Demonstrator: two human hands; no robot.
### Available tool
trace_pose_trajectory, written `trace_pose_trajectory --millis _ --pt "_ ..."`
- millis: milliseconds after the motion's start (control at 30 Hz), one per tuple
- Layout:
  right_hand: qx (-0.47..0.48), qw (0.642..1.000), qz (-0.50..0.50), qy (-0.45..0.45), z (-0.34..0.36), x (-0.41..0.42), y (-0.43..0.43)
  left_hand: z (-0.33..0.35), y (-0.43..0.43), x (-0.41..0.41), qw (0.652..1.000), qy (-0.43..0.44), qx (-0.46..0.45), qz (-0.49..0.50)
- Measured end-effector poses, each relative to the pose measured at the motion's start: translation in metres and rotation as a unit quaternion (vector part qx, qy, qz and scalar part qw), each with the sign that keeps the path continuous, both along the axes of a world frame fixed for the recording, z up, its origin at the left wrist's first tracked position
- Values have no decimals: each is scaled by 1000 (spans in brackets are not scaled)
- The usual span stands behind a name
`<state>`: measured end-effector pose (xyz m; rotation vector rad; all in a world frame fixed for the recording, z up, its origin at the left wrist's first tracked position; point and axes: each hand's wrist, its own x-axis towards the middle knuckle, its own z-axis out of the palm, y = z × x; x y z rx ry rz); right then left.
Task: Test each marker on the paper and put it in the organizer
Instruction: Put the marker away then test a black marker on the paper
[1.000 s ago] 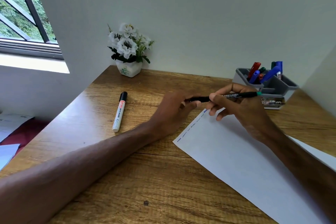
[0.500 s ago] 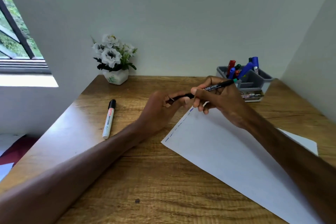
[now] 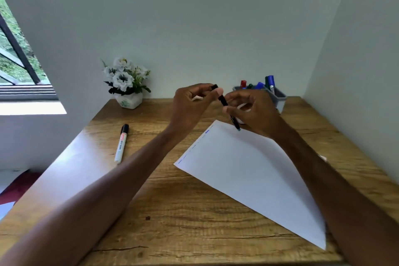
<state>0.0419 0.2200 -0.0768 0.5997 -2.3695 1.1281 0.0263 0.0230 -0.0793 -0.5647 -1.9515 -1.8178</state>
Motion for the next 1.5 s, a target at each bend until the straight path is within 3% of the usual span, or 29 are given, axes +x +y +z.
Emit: trace_pose_trajectory --millis 100,267,433,700,933,1267,1500 --pt "-15 996 -31 83 5 -2 10 -7 11 -13 1000 -13 -14 17" --pt "-44 954 -156 251 21 -3 34 -50 13 -29 978 -64 -195 19" --pt "-104 926 -239 274 25 -5 64 -65 9 -35 965 -49 -257 -7" --pt "-74 937 -273 206 6 -23 84 -71 8 -40 955 -27 -296 -5" --pt "33 948 -292 125 -8 -43 85 -72 8 -41 951 -32 -309 -8" --pt "121 935 -308 126 -20 -61 98 -74 8 -42 952 -33 -304 -8" --pt "212 917 -338 21 -26 -61 86 -74 8 -42 953 -34 -302 -5"
